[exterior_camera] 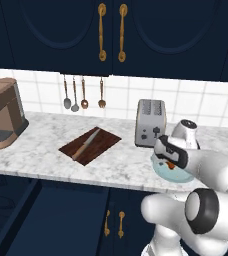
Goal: Pick up the knife from the drawer and place it on the cutting board. Then place the meat from the plate to the cutting board.
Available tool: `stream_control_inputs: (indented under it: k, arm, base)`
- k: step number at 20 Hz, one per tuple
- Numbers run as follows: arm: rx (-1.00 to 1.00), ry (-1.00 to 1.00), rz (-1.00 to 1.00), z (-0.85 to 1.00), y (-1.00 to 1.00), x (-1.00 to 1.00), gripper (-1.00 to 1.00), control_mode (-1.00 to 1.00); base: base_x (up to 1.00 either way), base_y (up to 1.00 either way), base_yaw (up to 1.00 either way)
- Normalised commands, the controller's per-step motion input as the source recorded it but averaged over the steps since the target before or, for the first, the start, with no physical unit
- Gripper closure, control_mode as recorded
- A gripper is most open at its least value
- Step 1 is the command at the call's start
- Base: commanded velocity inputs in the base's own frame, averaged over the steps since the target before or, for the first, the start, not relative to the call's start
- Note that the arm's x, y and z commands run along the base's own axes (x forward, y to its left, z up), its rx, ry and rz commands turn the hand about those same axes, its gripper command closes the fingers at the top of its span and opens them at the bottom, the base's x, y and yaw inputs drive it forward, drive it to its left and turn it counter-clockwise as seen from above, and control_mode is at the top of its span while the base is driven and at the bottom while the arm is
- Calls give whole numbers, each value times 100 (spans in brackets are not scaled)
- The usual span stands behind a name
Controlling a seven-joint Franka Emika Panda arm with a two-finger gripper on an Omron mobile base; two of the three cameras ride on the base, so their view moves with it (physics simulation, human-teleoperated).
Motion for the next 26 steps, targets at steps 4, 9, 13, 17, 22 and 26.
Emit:
stream_control_inputs:
  k: [4, 9, 13, 17, 22, 26]
  arm:
    - [3, 0, 25, 10, 74, 65, 100, -100]
    - [5, 3, 22, 13, 70, 88, 100, -100]
    - [5, 6, 15, 20, 57, 100, 100, -100]
    - [0, 4, 10, 31, 60, 80, 100, -100]
    - [0, 0, 1, 1, 60, 57, 100, -100]
    - [0, 0, 0, -10, 58, 49, 100, -100]
  base:
    - [0, 0, 0]
    - [0, 0, 0]
    - [0, 0, 0]
    - [0, 0, 0]
    - [0, 0, 0]
    - [0, 0, 0]
